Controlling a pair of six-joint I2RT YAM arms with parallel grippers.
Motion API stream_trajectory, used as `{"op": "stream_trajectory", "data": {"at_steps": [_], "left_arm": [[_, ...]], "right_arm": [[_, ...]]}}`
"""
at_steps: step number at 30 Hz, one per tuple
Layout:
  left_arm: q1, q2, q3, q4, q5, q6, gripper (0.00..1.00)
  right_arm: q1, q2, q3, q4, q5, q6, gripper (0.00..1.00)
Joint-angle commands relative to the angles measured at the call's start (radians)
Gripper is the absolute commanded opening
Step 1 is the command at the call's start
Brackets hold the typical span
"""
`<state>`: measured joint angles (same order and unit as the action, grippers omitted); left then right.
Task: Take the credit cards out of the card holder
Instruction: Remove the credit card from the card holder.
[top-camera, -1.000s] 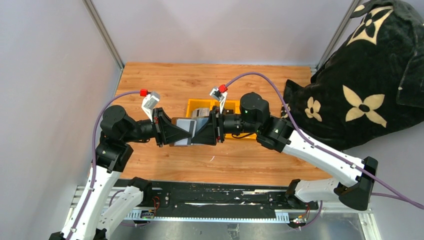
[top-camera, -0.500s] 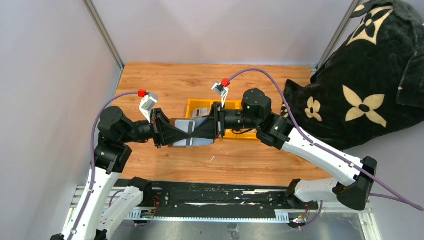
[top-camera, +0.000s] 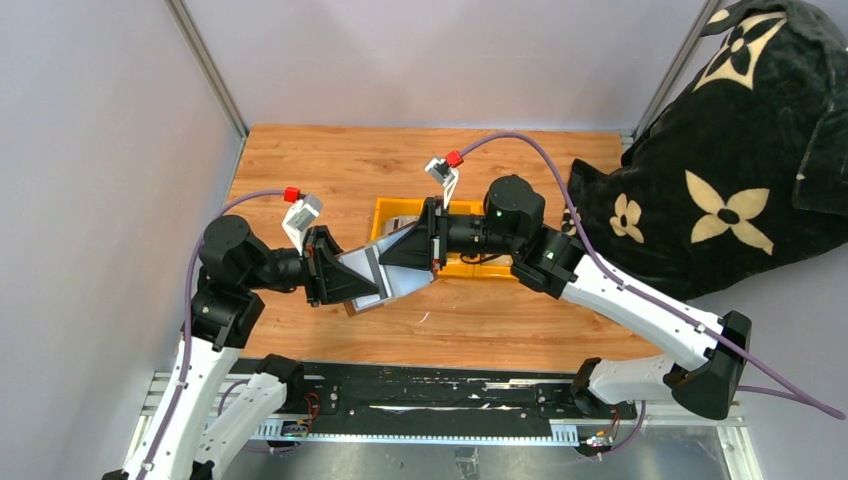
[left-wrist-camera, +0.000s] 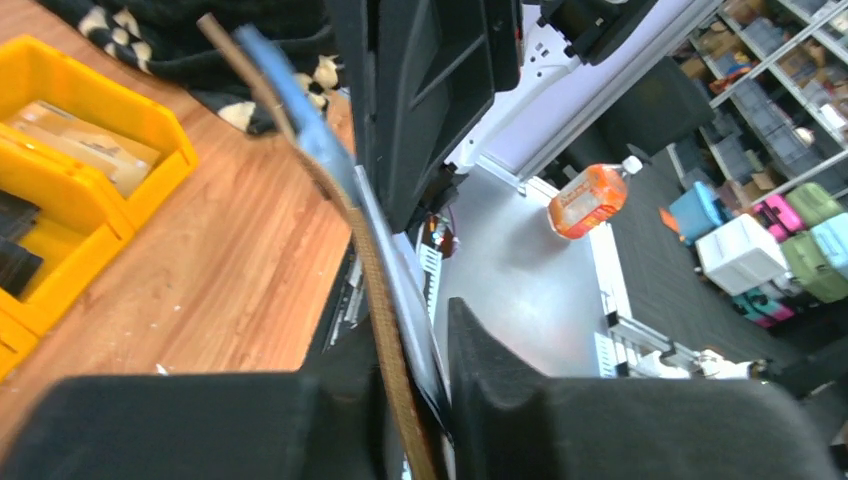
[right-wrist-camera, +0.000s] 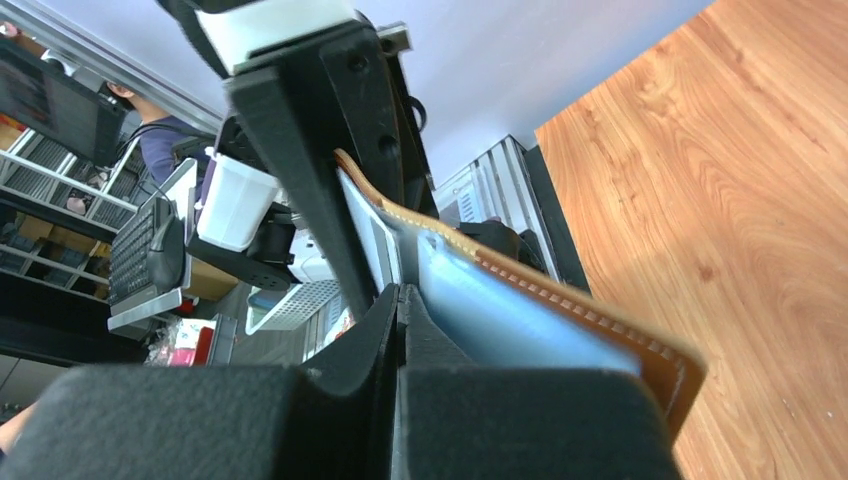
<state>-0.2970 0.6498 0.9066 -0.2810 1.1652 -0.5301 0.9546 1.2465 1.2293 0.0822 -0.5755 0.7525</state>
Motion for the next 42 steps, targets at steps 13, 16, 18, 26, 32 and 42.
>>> {"op": "stream_trajectory", "data": {"at_steps": [13,16,18,26,32,42], "left_arm": [[-0.016,0.023,0.034,-0.047,0.108,0.01,0.01],[-0.016,0.018,0.043,-0.046,0.093,0.008,0.01],[-0.016,0.018,0.05,-0.047,0.088,0.008,0.01],[-0.015,0.029,0.074,-0.048,0.081,0.011,0.15],[-0.016,0.032,0.079,-0.044,0.084,0.002,0.18],[-0.016,0.027,0.083,-0.003,0.082,-0.041,0.17]], "right_arm": [[0.025,-0.006,-0.044,0.101,-0.044,-0.044,0.31],[0.038,0.019,-0.031,0.071,-0.018,-0.061,0.3],[0.051,0.028,-0.025,0.044,0.016,-0.088,0.25],[0.064,0.017,-0.058,0.096,0.02,-0.082,0.0],[0.026,-0.041,-0.106,0.158,-0.039,-0.045,0.0],[-0.043,-0.125,-0.211,0.273,-0.084,0.047,0.0]]}}
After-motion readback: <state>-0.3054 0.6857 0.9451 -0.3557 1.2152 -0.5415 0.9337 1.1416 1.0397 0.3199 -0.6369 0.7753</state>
